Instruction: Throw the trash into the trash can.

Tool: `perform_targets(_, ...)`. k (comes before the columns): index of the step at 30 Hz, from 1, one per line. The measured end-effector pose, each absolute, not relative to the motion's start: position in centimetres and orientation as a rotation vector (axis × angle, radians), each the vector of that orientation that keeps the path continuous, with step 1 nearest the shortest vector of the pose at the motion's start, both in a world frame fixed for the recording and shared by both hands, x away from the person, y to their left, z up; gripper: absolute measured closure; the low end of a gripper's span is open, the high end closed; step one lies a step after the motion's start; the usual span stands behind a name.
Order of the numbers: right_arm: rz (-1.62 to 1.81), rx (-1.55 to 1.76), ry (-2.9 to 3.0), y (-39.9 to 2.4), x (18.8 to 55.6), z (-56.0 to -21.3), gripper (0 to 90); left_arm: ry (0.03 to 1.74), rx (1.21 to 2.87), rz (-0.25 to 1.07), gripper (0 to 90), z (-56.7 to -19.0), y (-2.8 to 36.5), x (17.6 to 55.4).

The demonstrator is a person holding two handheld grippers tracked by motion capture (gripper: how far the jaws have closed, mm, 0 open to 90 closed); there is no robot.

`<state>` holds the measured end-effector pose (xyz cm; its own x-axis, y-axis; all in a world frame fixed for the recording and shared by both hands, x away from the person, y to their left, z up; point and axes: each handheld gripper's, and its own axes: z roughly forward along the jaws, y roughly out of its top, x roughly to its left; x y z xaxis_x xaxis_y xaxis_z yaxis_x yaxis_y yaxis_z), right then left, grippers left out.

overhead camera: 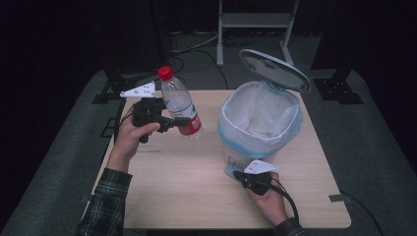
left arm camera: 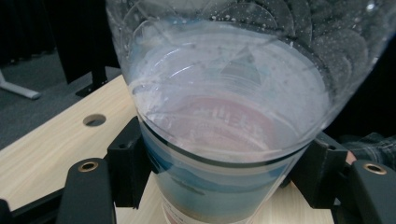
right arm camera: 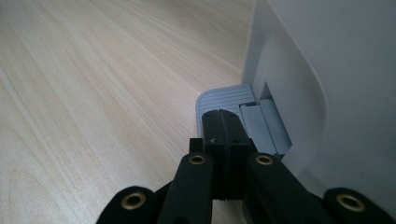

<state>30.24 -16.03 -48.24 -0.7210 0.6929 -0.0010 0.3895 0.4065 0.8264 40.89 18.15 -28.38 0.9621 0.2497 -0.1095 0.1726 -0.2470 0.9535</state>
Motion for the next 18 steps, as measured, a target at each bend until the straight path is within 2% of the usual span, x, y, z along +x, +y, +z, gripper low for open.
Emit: perform_targets(18, 1.228, 0.954, 2.329, -16.0, 30.2, -48.2, 90.0, 0.218, 1.786, 0.05, 30.7, -23.9, 16.4, 41.7)
